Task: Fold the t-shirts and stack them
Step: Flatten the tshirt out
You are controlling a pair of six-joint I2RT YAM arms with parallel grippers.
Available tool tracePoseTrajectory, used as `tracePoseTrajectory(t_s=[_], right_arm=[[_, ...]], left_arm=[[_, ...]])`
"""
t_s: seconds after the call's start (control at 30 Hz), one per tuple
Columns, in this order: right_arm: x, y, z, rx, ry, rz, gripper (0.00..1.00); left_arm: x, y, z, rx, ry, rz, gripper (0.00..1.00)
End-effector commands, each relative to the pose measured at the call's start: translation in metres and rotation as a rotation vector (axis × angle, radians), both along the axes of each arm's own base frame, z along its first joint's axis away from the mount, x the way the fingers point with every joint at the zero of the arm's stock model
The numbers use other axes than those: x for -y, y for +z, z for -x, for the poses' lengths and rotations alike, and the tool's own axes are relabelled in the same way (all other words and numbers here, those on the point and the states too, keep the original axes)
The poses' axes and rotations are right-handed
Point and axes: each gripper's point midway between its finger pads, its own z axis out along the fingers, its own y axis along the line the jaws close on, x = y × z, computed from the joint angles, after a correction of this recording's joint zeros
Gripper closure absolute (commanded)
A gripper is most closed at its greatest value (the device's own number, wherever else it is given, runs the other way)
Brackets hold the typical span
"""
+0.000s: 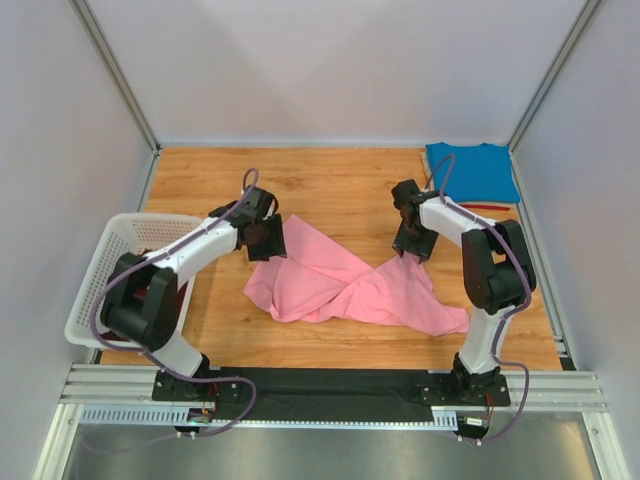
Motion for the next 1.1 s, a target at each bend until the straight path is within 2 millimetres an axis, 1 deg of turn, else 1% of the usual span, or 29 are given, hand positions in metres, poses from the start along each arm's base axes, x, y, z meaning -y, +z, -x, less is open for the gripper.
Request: tracePoseTrajectory(t_s=[0.0, 0.03, 0.07, 0.13, 0.17, 0.2, 0.23, 0.27, 0.3, 0.33, 0.37, 0.4, 0.43, 0.5, 0.6, 0.63, 0.7, 0.8, 0.87, 0.9, 0.93, 0.97, 1.0, 1.07], right_arm=[[-0.007, 0.000, -0.022, 0.055, 0.049, -0.016, 0.48], [-0.004, 0.000, -0.021, 0.054, 0.049, -0.003, 0.50], [0.001, -0.003, -0.019, 0.051, 0.045, 0.022, 0.52], [0.004, -0.003, -0.019, 0.062, 0.058, 0.035, 0.53], [0.006, -0.006, -0.015, 0.056, 0.062, 0.040, 0.55], [0.005, -0.004, -0.017, 0.076, 0.069, 0.035, 0.61], [0.006, -0.004, -0.016, 0.082, 0.069, 0.034, 0.65], [0.006, -0.007, -0.012, 0.074, 0.073, 0.030, 0.68], [0.006, -0.007, -0.014, 0.085, 0.071, 0.024, 0.74], [0.005, -0.007, -0.013, 0.086, 0.074, 0.027, 0.76], [0.007, -0.008, -0.013, 0.084, 0.073, 0.033, 0.78], [0.006, -0.009, -0.012, 0.083, 0.077, 0.032, 0.83], [0.007, -0.009, -0.012, 0.082, 0.082, 0.036, 0.85], [0.007, -0.009, -0.014, 0.089, 0.085, 0.033, 0.90], [0.006, -0.009, -0.013, 0.087, 0.091, 0.032, 0.92], [0.006, -0.008, -0.014, 0.091, 0.093, 0.028, 0.93], [0.004, -0.006, -0.014, 0.094, 0.094, 0.019, 0.94], [0.003, -0.005, -0.011, 0.103, 0.096, 0.005, 0.94], [0.003, -0.006, -0.009, 0.100, 0.107, 0.000, 0.94], [0.002, -0.005, -0.009, 0.101, 0.110, -0.002, 0.94], [0.001, -0.005, -0.008, 0.099, 0.116, -0.005, 0.94], [0.000, -0.005, -0.008, 0.100, 0.117, -0.009, 0.94], [0.000, -0.005, -0.008, 0.098, 0.120, -0.011, 0.94], [0.000, -0.005, -0.008, 0.102, 0.124, -0.013, 0.94]], left_arm=[[0.005, 0.002, -0.032, 0.035, -0.019, -0.039, 0.42], [0.006, -0.002, -0.033, 0.018, -0.021, -0.046, 0.42], [0.002, -0.010, -0.041, 0.013, 0.000, -0.088, 0.42], [0.002, -0.018, -0.049, 0.011, 0.005, -0.103, 0.42], [0.004, -0.016, -0.056, 0.032, 0.007, -0.098, 0.42], [0.004, -0.017, -0.059, 0.038, 0.014, -0.105, 0.42], [0.002, -0.021, -0.062, 0.035, 0.023, -0.116, 0.41], [-0.002, -0.019, -0.069, 0.045, 0.045, -0.129, 0.42], [-0.004, -0.021, -0.072, 0.042, 0.058, -0.131, 0.42], [-0.006, -0.028, -0.073, 0.026, 0.074, -0.133, 0.42], [-0.012, -0.030, -0.077, 0.019, 0.097, -0.127, 0.42], [-0.014, -0.032, -0.079, 0.014, 0.105, -0.120, 0.42], [-0.019, -0.037, -0.081, 0.005, 0.123, -0.113, 0.42], [-0.018, -0.039, -0.086, 0.014, 0.124, -0.093, 0.42], [-0.017, -0.040, -0.095, 0.026, 0.128, -0.079, 0.42], [-0.017, -0.044, -0.096, 0.018, 0.127, -0.082, 0.42], [-0.016, -0.043, -0.103, 0.023, 0.127, -0.084, 0.42], [-0.014, -0.050, -0.109, 0.020, 0.126, -0.076, 0.45], [-0.011, -0.049, -0.112, 0.026, 0.120, -0.058, 0.47], [-0.010, -0.050, -0.112, 0.022, 0.118, -0.053, 0.49], [-0.009, -0.052, -0.114, 0.019, 0.114, -0.041, 0.57], [-0.008, -0.053, -0.114, 0.017, 0.113, -0.039, 0.62], [-0.008, -0.055, -0.114, 0.012, 0.116, -0.041, 0.74], [-0.009, -0.055, -0.114, 0.001, 0.123, -0.042, 0.85]])
